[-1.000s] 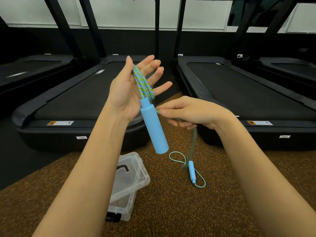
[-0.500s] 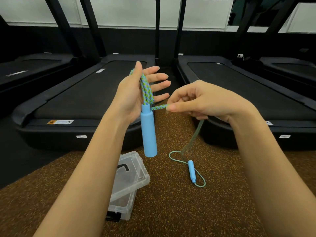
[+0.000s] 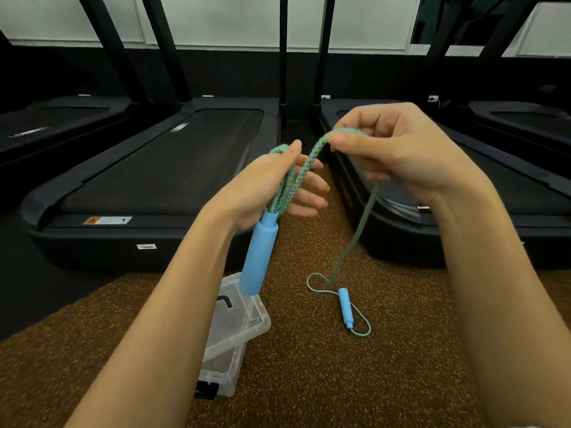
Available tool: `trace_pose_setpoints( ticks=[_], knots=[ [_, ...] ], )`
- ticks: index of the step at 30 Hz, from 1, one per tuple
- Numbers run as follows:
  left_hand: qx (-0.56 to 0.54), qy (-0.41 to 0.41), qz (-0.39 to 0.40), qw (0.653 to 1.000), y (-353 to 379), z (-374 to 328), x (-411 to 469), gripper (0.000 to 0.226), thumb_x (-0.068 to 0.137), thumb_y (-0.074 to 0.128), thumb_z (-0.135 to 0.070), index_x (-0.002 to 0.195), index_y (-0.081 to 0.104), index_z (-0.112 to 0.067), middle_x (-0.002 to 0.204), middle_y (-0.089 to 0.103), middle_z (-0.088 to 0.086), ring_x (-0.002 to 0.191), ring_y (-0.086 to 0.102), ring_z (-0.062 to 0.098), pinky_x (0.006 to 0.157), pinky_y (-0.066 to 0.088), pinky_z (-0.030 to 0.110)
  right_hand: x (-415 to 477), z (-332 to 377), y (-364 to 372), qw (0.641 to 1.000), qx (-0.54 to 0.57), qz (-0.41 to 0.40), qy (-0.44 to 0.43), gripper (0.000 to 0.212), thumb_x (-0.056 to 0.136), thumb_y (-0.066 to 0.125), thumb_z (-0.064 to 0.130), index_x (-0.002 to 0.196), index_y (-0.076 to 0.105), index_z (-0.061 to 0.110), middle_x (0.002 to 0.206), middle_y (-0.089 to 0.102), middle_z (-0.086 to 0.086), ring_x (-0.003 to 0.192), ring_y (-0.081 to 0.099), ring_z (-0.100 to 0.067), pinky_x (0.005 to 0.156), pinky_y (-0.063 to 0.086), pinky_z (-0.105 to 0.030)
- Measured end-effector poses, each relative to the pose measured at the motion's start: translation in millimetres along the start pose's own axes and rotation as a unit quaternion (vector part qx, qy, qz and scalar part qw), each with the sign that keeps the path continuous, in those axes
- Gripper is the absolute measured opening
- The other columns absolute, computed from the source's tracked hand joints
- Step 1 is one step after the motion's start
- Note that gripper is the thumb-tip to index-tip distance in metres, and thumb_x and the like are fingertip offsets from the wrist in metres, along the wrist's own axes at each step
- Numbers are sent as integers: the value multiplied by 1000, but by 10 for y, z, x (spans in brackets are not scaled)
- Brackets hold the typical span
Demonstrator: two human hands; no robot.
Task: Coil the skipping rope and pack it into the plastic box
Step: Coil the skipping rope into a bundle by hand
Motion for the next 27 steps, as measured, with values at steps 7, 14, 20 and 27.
trace_pose_setpoints(
  ticks=[7, 14, 20, 27],
  knots=[
    [-25, -59, 140, 988, 217, -16, -77, 51, 97, 25, -41, 105, 59, -4, 82, 68, 13, 72, 69, 25, 76, 56, 45, 4, -21, -96, 998, 23, -58, -18, 10, 82, 62, 25, 73, 66, 22, 50, 38, 9, 42, 26, -4, 39, 21, -17],
    [-82, -76, 233, 966, 352, -40, -120, 64, 93, 21, -52, 98, 61, -3, 78, 67, 15, 71, 69, 27, 77, 55, 49, 29, -101, -124, 991, 89, -95, -12, 13, 80, 64, 26, 68, 67, 26, 61, 36, -1, 41, 25, -3, 38, 20, -17],
    [-118, -63, 276, 952, 441, -95, -156, 57, 87, 33, -51, 93, 63, -3, 74, 67, 15, 66, 70, 27, 69, 58, 47, 37, -207, -111, 985, 113, -130, -7, 14, 85, 63, 18, 72, 63, 22, 57, 42, 8, 42, 28, -2, 40, 20, -17],
    [-203, -23, 320, 925, 426, -153, -151, 40, 86, 46, -37, 100, 60, -2, 79, 67, 16, 69, 70, 28, 69, 58, 50, 80, -385, 133, 982, 149, -111, 10, 5, 82, 64, 20, 78, 66, 19, 79, 56, -13, 85, 42, -30, 71, 31, -40]
  ],
)
Point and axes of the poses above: each hand's wrist, its own x-axis towards the middle knuckle, its own y-axis out of the palm, z = x × y, the point moved 5 cm from there along x, towards the middle knuckle
